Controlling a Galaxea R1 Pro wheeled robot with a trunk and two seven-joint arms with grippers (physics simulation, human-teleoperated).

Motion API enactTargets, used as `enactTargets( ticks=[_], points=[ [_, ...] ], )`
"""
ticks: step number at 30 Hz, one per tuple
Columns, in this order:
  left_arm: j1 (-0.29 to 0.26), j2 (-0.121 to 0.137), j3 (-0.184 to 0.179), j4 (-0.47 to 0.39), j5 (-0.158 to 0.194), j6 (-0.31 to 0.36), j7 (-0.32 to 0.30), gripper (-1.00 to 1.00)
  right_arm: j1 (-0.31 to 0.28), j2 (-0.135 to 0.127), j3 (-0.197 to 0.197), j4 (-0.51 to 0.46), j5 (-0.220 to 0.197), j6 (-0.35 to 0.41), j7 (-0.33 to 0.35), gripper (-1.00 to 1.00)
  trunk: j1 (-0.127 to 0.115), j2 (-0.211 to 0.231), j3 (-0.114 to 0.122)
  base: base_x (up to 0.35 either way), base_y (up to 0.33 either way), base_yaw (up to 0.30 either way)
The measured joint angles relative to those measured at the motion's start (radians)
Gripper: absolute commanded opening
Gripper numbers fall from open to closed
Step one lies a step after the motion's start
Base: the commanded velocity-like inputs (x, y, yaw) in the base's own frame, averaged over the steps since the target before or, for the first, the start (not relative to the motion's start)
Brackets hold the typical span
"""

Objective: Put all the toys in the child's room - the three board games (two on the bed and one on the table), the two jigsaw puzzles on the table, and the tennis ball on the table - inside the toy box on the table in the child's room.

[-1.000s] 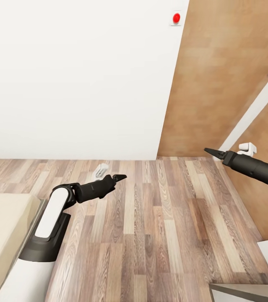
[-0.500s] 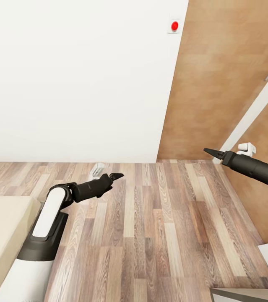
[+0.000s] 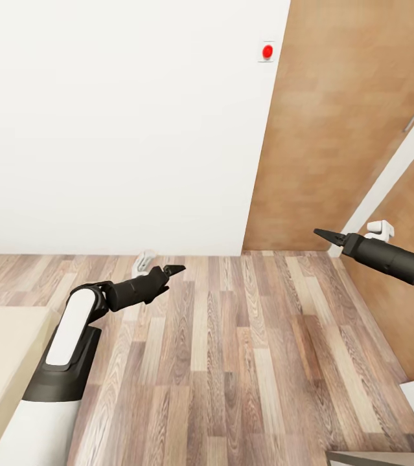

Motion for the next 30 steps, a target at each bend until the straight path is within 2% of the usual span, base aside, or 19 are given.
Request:
enactTargets(
  ticks=[12,20,24,26,30],
  points=[
    [0.0,0.0,0.006,0.003,-0.001,0.0,0.002,1.0,0.0,0.002,0.001,0.0,0.0,0.0,0.0,1.0,0.0,0.0,0.019,0.0,0.0,0.0],
    [-0.001,0.0,0.008,0.04,0.0,0.0,0.008,1.0,0.001,0.002,0.003,0.0,0.0,0.0,0.0,1.0,0.0,0.0,0.032,0.0,0.0,0.0],
    [-0.003,0.0,0.008,0.058,-0.004,0.0,0.01,1.0,0.003,0.003,0.02,0.0,0.0,0.0,0.0,1.0,0.0,0.0,0.039,0.0,0.0,0.0],
    [-0.006,0.0,0.007,0.064,-0.016,0.0,0.011,1.0,0.003,0.003,0.04,0.0,0.0,0.0,-0.001,1.0,0.0,0.0,0.042,0.0,0.0,0.0],
    [-0.008,0.0,0.008,0.07,-0.038,0.001,0.011,1.0,0.003,0.003,0.056,0.0,0.0,0.0,-0.001,1.0,0.0,0.0,0.048,0.0,0.0,0.0]
  ],
)
